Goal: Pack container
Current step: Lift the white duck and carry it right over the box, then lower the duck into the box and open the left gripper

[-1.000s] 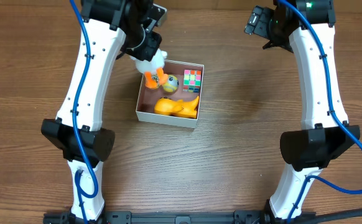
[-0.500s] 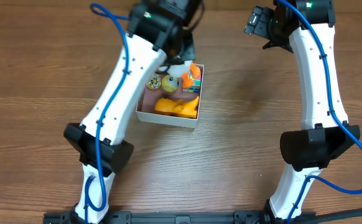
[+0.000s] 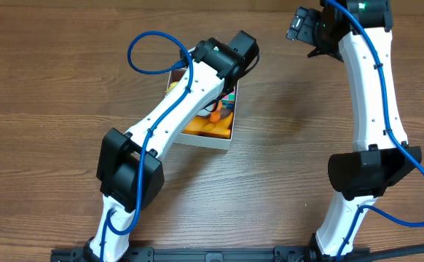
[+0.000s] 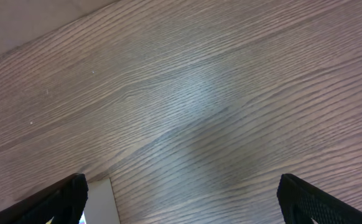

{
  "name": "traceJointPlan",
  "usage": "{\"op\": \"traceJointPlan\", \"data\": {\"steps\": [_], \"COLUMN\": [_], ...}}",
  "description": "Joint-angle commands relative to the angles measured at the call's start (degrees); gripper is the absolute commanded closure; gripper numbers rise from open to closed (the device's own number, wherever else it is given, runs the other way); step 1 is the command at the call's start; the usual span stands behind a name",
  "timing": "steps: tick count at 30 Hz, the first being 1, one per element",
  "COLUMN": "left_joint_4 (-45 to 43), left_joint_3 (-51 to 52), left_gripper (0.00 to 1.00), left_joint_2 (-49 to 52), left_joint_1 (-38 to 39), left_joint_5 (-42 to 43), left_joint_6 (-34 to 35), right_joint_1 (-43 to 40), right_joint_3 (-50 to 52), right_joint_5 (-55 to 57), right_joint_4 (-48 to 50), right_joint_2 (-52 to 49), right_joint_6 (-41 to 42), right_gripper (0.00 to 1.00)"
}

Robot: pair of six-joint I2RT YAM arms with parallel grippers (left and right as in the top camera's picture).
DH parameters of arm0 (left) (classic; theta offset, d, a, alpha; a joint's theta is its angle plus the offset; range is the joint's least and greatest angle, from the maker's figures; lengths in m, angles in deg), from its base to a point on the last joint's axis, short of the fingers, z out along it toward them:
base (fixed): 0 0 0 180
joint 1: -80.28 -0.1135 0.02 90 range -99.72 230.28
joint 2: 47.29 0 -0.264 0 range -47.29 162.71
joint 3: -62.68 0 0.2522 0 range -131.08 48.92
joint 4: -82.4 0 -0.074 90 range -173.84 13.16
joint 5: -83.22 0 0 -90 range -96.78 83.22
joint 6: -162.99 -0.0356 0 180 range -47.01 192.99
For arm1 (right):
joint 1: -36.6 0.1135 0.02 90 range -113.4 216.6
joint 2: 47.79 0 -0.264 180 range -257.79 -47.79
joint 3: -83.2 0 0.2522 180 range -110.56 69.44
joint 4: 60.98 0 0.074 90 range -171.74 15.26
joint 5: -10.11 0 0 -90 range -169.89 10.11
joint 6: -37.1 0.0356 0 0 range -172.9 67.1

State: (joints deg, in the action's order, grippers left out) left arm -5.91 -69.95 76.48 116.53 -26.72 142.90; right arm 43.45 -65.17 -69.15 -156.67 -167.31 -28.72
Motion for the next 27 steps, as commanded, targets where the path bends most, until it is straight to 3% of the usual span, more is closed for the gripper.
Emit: {"op": "traceJointPlan", "data": {"steps": [1,15,24,25,27], "left_joint_4": [-3.6,-5.0,-9.3,-9.7,-10.6], "left_joint_3": [1.7,2.8,13.3,13.8,14.7], "left_gripper": [0.96,0.96,0.96,0.95,0.81], "left_joint_2": [-1.2,-1.2,-1.2,-1.2,-1.2], "left_joint_1": [-0.3,-0.3,-0.3,-0.3,-0.3], "left_joint_5": [0.1,0.0,3.5,3.5,3.4], "left_joint_6": [1.9,2.1,4.9,4.9,4.9], "right_joint_1": [0.2,0.2,0.2,0.2,0.2], "right_joint_3": [-0.7,-0.7,-0.7,-0.7,-0.7], "right_joint_5": [0.3,0.3,0.3,0.3,0.3], "right_joint_4": [0.2,0.2,0.2,0.3,0.3], "right_joint_2": [0.5,0.5,0.5,0.5,0.5], "right_joint_6": [0.5,0.5,0.5,0.5,0.5], "right_gripper": [0.0,0.0,0.0,0.0,0.0]}}
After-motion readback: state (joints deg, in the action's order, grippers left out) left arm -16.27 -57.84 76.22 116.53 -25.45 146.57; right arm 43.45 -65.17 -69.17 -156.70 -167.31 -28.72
